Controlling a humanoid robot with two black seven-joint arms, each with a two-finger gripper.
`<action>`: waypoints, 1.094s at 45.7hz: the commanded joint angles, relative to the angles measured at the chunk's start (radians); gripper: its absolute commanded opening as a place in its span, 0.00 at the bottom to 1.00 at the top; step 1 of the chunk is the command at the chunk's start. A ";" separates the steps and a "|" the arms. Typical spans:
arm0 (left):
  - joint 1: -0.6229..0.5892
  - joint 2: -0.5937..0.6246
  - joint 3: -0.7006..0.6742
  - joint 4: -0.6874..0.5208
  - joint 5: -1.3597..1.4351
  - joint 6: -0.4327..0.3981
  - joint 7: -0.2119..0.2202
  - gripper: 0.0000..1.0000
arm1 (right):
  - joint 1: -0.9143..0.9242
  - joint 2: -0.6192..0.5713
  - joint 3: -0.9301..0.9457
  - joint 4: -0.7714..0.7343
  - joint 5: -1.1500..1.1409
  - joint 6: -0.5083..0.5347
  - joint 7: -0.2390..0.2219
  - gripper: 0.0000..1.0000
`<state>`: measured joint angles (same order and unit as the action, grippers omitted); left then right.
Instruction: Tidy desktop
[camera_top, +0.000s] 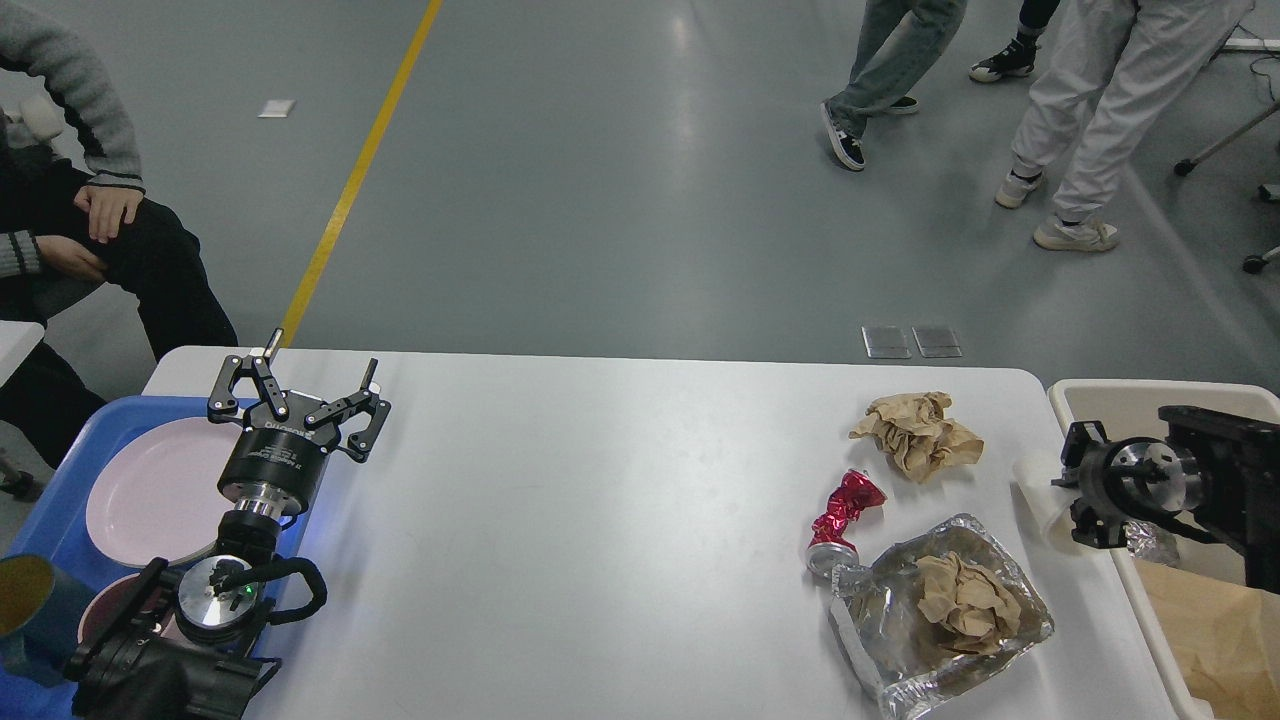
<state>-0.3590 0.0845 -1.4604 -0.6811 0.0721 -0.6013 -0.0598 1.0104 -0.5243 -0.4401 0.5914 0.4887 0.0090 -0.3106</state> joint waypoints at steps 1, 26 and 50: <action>0.000 0.000 0.000 0.000 0.000 0.000 0.000 0.97 | 0.042 -0.008 -0.008 0.004 -0.018 0.002 -0.013 0.00; 0.000 0.000 0.000 0.000 0.000 0.000 0.000 0.97 | 0.488 -0.072 -0.462 0.329 -0.065 0.009 -0.111 0.00; 0.000 0.000 0.000 0.000 0.000 0.000 0.000 0.97 | 1.076 0.007 -0.999 0.732 -0.116 0.261 -0.124 0.00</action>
<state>-0.3590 0.0843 -1.4604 -0.6811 0.0720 -0.6013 -0.0591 2.0382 -0.5132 -1.3913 1.2904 0.4078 0.1936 -0.4328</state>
